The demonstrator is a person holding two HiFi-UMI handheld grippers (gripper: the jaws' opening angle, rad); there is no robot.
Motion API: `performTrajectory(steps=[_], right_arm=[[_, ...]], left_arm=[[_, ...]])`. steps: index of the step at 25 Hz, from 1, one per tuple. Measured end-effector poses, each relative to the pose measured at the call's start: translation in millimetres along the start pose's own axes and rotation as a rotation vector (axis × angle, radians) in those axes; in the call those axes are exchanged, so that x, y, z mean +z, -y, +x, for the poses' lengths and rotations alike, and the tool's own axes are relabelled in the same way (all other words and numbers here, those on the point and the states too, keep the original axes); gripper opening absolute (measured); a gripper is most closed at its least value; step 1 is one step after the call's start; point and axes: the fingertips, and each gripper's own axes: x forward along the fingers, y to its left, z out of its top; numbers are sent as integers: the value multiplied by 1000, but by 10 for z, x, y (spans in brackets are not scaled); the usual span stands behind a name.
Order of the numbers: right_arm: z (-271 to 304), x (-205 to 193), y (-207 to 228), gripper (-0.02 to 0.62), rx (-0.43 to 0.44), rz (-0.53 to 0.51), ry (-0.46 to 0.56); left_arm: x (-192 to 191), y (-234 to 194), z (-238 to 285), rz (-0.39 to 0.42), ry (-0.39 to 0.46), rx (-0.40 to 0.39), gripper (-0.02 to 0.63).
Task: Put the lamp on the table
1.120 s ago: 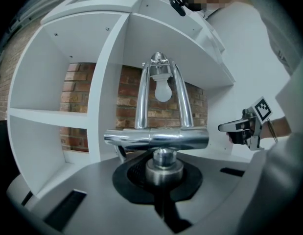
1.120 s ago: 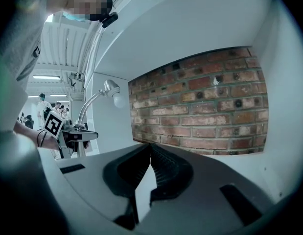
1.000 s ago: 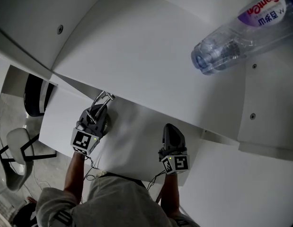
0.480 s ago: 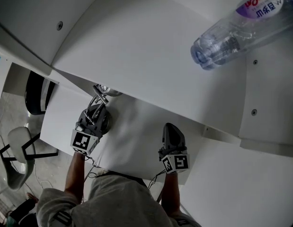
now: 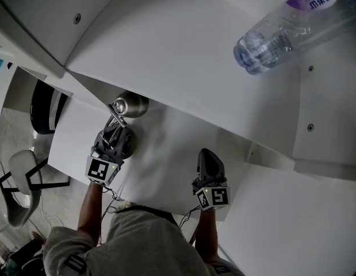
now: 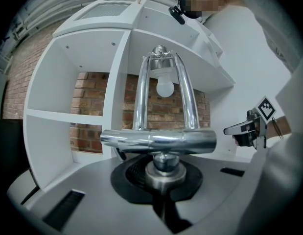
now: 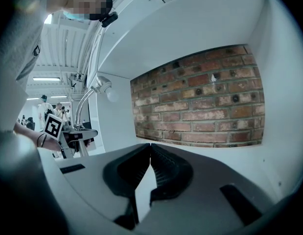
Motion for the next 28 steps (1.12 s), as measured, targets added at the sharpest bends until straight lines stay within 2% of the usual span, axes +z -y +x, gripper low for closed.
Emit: performTrajectory(steps=[12,14,16,19,28], right_arm=[[-143,3,-38,23,-8,0,3],[-152,-5,-62,23,-6,3,3],[-168,-11,-83,23,-7,7,3],[-194,-17,-109,23,-12,10,4],[-330,0,-242,23,-22,7,14]], left_arm=[[-30,-26,-63,-12,25,31,13],[-37,-34,-67,-15,16,17,66],[-44,-28,-69,-10,4,-4,173],[-48,-4,-80,7,-2,-16,256],[-113,25,-227,45,-39,-12,265]])
